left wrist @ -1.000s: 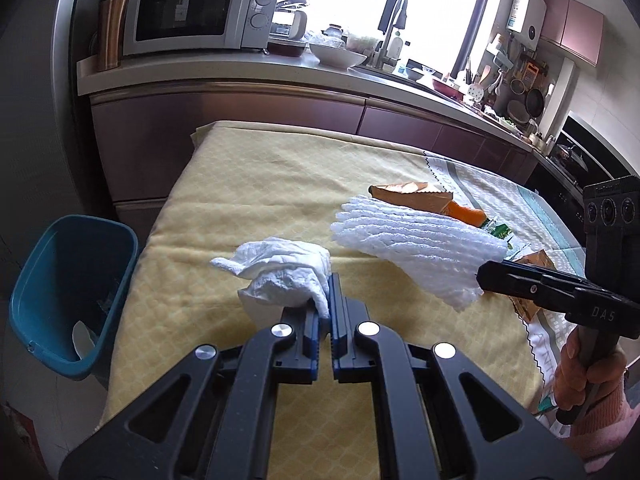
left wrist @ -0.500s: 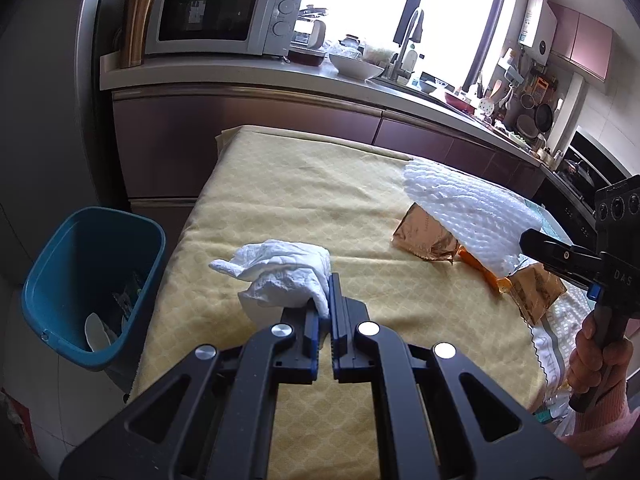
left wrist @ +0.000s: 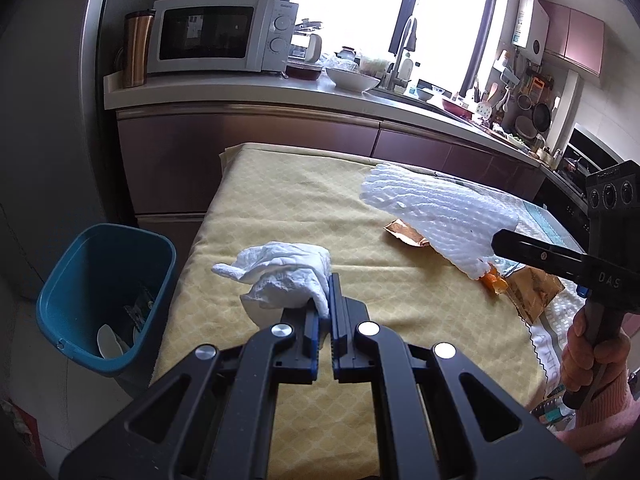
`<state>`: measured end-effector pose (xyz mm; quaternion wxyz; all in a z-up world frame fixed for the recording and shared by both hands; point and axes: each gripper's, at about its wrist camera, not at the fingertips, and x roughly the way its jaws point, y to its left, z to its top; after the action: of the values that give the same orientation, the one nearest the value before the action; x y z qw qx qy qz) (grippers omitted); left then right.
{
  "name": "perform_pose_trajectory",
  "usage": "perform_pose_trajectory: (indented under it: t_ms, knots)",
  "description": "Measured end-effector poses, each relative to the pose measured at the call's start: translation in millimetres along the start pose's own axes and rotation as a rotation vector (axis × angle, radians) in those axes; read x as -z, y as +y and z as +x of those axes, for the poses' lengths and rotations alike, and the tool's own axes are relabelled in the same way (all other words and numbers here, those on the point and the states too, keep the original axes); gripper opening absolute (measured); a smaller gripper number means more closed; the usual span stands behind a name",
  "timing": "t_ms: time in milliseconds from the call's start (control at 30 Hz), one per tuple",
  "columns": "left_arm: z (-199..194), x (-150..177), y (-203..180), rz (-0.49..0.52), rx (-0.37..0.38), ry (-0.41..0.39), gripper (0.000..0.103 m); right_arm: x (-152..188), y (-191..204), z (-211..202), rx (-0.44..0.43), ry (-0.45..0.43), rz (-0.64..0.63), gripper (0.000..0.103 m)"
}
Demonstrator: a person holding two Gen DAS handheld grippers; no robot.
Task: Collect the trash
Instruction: 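Carry the tissue and foam net toward the teal bin with both tools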
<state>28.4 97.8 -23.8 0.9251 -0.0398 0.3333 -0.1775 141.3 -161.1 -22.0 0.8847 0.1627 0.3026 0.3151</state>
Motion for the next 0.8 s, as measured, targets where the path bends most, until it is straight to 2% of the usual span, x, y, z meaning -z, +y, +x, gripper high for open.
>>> perform_pose_trajectory:
  t_ms: [800]
  knots:
    - [-42,6,55,-0.073,-0.123,-0.059,0.005,-8,54,68,-0.097,0.105,-0.135,0.012]
